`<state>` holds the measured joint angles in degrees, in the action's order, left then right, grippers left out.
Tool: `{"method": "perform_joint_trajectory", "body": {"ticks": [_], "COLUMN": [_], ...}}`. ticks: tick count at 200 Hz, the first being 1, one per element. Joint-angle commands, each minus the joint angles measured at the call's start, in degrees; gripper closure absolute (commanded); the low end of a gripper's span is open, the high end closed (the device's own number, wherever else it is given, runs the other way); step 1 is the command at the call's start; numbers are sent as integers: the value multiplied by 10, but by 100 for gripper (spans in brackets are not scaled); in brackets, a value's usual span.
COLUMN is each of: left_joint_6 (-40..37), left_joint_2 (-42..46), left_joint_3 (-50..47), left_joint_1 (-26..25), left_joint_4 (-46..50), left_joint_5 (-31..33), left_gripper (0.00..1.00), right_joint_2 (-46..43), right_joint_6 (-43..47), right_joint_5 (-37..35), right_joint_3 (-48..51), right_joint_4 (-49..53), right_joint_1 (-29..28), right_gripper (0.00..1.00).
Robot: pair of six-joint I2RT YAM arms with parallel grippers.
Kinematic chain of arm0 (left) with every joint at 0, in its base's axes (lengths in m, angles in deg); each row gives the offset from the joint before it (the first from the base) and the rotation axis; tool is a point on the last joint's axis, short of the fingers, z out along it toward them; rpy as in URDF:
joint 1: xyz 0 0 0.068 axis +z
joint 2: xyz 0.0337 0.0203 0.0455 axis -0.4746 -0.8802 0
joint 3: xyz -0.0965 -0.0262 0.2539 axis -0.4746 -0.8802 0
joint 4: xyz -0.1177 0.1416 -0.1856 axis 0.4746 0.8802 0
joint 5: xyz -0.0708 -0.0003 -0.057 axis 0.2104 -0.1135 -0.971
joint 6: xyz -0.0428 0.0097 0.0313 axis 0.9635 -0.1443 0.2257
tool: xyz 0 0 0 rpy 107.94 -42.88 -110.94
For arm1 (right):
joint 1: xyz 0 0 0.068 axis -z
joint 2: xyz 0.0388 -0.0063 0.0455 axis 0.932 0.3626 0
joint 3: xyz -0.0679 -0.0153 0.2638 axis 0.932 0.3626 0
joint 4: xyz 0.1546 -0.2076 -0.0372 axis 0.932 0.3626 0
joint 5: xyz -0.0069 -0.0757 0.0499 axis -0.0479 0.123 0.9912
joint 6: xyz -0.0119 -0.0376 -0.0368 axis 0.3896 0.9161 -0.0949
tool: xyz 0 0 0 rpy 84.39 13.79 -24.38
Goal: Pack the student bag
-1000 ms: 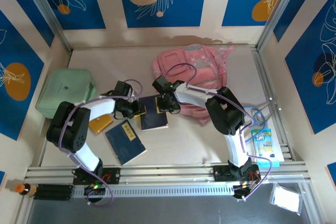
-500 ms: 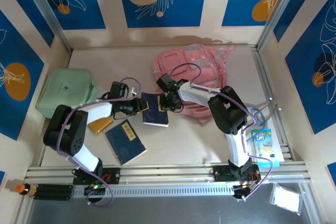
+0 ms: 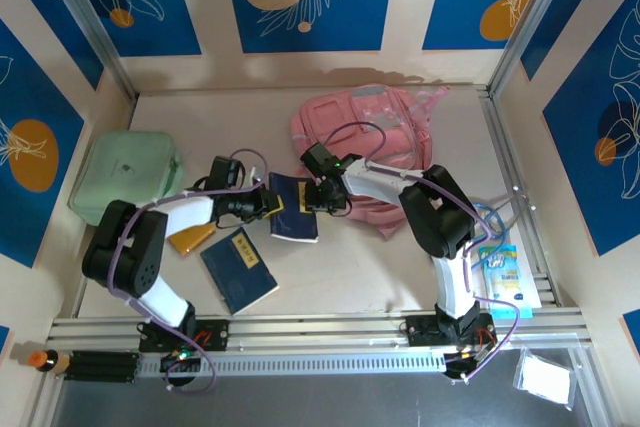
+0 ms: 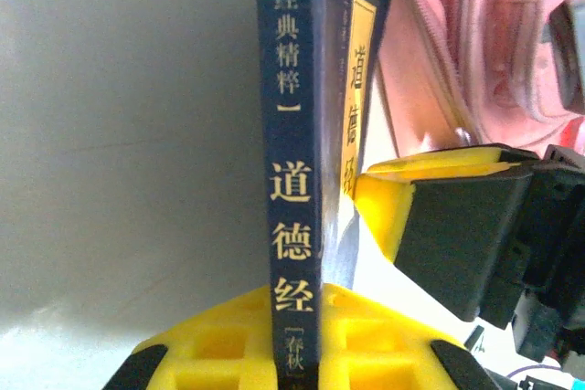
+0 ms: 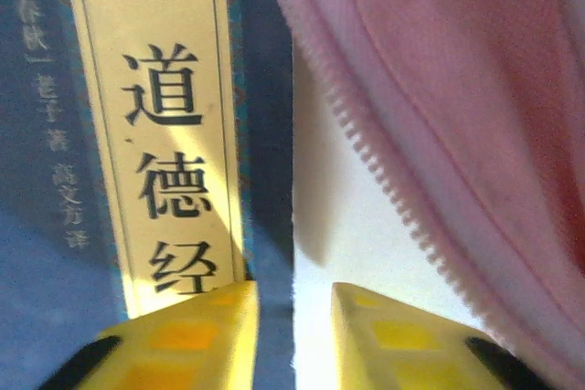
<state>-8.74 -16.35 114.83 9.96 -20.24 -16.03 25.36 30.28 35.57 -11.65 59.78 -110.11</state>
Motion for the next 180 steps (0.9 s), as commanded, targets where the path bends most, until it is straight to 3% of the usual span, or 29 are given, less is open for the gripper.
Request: {"method": "perform_joint_trajectory", "body": {"ticks": [1, 56, 106, 144, 180], "left_joint_6": [-31, -19, 114, 240, 329], "left_joint_2": [52, 168, 175, 133, 107], "left_joint_3": [14, 33, 65, 63, 51], "left_joint_1": [3, 2, -4, -37, -52], "left_joint_4": [42, 68, -57, -233, -315], "left_joint_5": [41, 113, 118, 178, 250], "left_gripper": [100, 100, 100, 100, 100], "right_joint_2": [-74, -236, -322, -364, -358], "right_joint_6": [47, 39, -96, -222, -318], "right_joint_5": [31, 163, 254, 267, 291], "right_joint_3": [30, 134, 253, 323, 345], "right_joint_4": [-16, -126, -295, -444, -547], "right_joint_1": [13, 86, 133, 139, 147], "right_gripper": [58, 30, 13, 7, 6]}}
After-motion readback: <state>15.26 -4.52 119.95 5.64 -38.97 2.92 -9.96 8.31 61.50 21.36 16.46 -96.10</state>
